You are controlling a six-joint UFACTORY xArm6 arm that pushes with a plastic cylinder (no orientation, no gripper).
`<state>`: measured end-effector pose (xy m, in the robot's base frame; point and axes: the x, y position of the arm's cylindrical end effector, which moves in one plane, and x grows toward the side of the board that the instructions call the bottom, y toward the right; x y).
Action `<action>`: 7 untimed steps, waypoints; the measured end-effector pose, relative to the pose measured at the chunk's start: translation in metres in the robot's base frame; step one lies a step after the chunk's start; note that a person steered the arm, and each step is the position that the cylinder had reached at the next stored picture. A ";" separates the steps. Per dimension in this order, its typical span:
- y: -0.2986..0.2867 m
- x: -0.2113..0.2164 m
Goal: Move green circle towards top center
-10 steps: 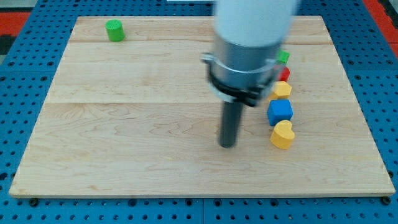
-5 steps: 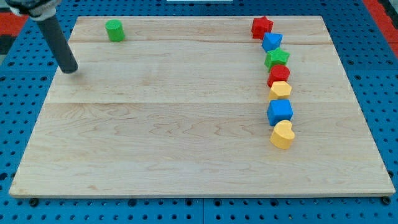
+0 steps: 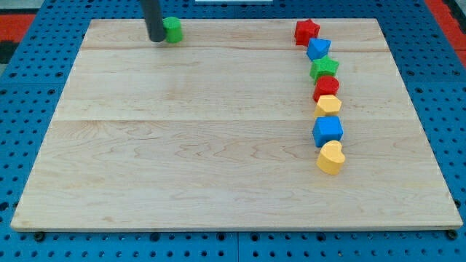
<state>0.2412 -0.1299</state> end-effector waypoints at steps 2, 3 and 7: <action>-0.007 -0.010; -0.014 -0.039; 0.069 -0.020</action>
